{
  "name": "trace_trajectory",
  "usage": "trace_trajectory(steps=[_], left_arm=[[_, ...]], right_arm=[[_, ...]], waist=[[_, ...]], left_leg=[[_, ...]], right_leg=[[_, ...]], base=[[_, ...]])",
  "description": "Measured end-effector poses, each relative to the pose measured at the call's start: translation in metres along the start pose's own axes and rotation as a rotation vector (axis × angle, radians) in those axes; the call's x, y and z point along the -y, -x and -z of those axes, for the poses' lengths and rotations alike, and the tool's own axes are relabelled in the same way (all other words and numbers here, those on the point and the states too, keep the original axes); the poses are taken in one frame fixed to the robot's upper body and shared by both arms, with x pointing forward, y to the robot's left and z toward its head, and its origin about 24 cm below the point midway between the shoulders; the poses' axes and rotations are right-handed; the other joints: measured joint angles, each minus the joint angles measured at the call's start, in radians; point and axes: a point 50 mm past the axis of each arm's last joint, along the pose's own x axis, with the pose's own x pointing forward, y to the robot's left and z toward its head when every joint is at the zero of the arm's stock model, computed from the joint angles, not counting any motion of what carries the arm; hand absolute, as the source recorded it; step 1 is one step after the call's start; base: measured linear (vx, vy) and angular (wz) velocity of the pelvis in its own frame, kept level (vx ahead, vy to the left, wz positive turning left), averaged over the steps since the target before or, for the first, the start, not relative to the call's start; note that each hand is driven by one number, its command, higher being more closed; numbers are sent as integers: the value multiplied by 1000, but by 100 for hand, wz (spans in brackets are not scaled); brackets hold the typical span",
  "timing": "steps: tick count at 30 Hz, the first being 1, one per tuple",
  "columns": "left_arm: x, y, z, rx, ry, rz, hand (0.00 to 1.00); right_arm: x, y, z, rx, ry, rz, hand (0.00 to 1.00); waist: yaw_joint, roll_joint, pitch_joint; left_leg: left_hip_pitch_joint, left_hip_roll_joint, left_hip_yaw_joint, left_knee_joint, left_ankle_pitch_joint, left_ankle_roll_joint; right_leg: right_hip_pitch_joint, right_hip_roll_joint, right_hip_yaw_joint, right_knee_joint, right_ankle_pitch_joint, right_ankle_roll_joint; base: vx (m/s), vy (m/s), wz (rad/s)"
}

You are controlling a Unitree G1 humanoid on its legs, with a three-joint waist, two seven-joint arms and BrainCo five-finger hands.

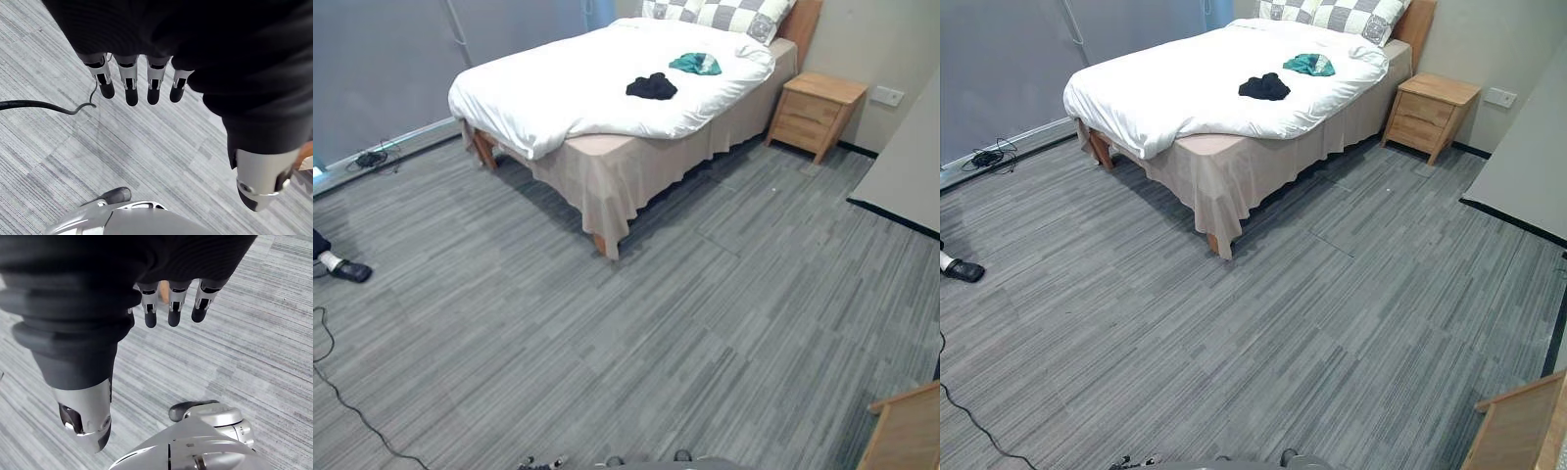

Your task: Tidy the bed and pick cloth on bed and put in laundry

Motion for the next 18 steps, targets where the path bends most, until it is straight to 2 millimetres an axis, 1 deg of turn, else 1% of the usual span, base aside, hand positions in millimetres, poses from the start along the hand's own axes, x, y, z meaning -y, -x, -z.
trace_trajectory(steps=[4, 7, 8, 14, 18], left_arm=[[-3, -2, -5, 0, 14, -11, 0], [-3, -3, -7, 6, 9, -10, 0], [-3, -3, -7, 7, 9, -11, 0], [-2, -2, -7, 6, 10, -26, 0], [-3, -2, -7, 6, 9, -27, 0]], right_arm=[[-6, -1, -10, 21, -10, -12, 0], [-6, -2, -16, 32, -23, -12, 0], [-7, -2, -17, 34, -27, -12, 0], [-7, -2, -20, 40, -42, -10, 0], [-7, -2, -19, 37, -52, -9, 0]], waist=[[0, -9, 28], [0, -7, 40], [-1, -6, 44], [-1, -4, 49], [0, -8, 51]], left_leg=[[17, 0, -3, 0, 0, 0], [19, 0, -6, 0, 0, -1], [23, 1, -9, 0, 0, -1], [33, 5, -3, -3, -1, -3], [32, 5, 2, -8, -4, -7]], right_leg=[[35, 0, -27, -16, -3, 4], [42, -1, -41, -16, -7, 11], [48, -1, -47, -15, -12, 19], [50, 1, -47, -15, -15, 24], [50, 1, -47, -21, -14, 22]], base=[[70, -15, 7], [3, -25, 12], [-18, -24, 10], [-59, -28, 0], [-75, -23, -2]])
